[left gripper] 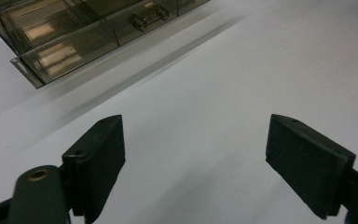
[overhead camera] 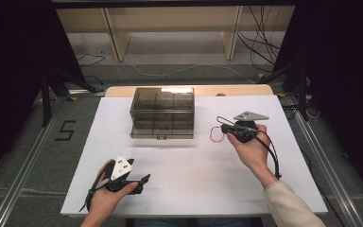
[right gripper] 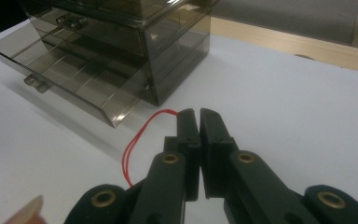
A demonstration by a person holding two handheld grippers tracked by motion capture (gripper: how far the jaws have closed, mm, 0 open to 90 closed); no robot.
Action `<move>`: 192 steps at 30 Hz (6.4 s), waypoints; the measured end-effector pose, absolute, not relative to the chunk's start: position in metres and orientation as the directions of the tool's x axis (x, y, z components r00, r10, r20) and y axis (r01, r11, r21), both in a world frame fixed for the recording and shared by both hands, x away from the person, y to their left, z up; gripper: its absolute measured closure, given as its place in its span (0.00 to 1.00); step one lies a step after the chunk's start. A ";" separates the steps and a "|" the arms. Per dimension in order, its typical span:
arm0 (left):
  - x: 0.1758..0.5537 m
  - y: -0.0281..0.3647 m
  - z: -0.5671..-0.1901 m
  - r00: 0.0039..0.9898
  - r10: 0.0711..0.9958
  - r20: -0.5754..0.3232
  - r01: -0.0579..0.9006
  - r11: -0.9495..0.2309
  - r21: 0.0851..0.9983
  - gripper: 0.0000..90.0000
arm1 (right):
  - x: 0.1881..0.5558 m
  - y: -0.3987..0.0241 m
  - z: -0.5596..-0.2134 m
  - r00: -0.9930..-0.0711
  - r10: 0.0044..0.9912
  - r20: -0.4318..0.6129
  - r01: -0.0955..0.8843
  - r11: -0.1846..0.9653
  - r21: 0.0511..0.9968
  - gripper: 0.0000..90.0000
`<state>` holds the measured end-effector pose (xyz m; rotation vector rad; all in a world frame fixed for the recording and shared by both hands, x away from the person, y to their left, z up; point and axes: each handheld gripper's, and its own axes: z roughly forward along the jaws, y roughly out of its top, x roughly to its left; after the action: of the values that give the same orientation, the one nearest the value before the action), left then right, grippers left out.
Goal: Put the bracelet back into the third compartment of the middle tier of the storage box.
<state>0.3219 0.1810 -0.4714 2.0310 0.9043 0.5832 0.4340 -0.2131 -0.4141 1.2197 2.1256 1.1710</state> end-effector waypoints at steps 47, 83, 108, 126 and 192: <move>0.322 0.180 -0.472 0.637 0.767 0.077 0.389 -0.406 0.827 0.22 | 0.444 -0.183 -0.407 -0.565 0.824 0.039 0.465 0.279 0.840 0.98; 0.322 0.180 -0.472 0.641 0.764 0.079 0.387 -0.410 0.826 0.22 | 0.455 -0.153 -0.403 -0.598 0.801 0.030 0.448 0.303 0.841 0.98; 0.322 0.179 -0.472 0.641 0.763 0.076 0.388 -0.408 0.826 0.22 | 0.461 -0.139 -0.402 -0.609 0.793 0.024 0.443 0.315 0.839 0.98; 0.322 0.179 -0.472 0.641 0.764 0.076 0.387 -0.407 0.827 0.22 | 0.470 -0.126 -0.406 -0.613 0.790 0.013 0.440 0.328 0.836 0.97; 0.322 0.179 -0.472 0.646 0.760 0.071 0.387 -0.406 0.828 0.22 | 0.492 -0.095 -0.438 -0.644 0.764 -0.028 0.459 0.416 0.785 0.96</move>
<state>0.3220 0.1792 -0.4716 2.0299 0.8933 0.5673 0.4916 -0.0947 -0.4378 1.0474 2.2938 1.0930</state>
